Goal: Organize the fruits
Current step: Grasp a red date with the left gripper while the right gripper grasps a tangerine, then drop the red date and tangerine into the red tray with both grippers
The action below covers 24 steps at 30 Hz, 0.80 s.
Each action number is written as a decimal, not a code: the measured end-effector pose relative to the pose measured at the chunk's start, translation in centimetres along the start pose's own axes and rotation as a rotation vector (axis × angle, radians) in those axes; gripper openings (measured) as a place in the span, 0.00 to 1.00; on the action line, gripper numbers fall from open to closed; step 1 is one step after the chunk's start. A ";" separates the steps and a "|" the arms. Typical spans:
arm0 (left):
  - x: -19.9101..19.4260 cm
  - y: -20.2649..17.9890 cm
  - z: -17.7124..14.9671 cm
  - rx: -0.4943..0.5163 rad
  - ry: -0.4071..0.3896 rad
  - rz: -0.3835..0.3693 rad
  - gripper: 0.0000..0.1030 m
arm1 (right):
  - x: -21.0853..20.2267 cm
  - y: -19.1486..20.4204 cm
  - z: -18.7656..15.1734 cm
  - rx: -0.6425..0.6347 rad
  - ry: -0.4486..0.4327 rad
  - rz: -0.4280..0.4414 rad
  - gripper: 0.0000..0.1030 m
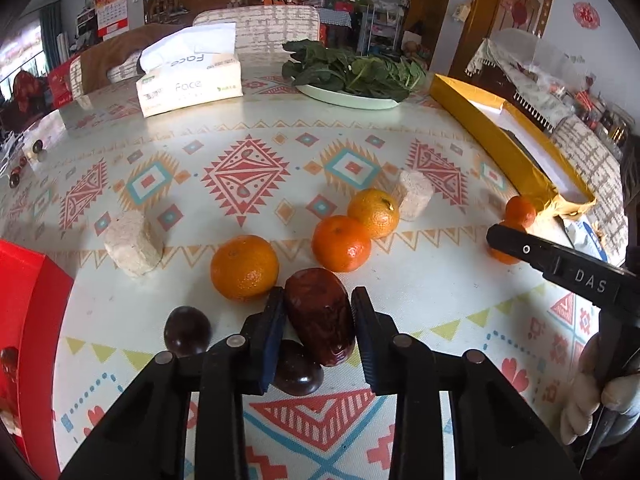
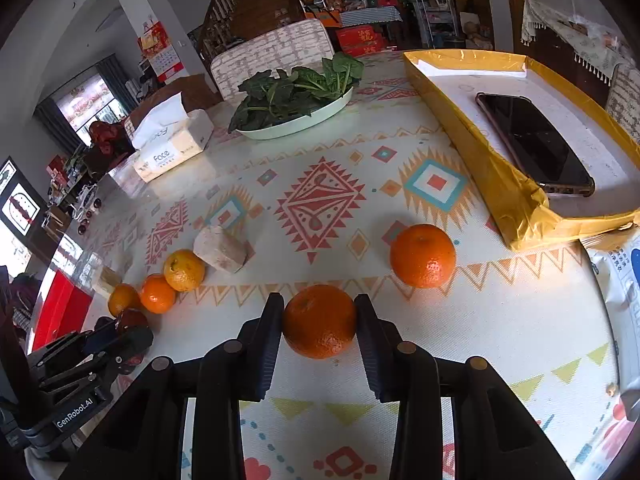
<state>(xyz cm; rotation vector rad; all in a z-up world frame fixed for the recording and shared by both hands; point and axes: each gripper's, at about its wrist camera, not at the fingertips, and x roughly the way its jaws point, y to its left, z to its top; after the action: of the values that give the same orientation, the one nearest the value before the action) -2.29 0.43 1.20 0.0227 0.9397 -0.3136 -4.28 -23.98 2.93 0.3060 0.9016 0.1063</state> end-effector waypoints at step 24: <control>-14.8 16.3 -6.4 -0.384 -0.287 0.021 0.30 | -4.7 12.7 -1.7 -0.124 0.001 0.261 0.38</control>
<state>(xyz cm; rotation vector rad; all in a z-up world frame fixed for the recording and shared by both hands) -10.99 20.72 7.36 -0.3562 0.7011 -0.1086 -8.04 -12.56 9.37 0.3068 0.8489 0.4021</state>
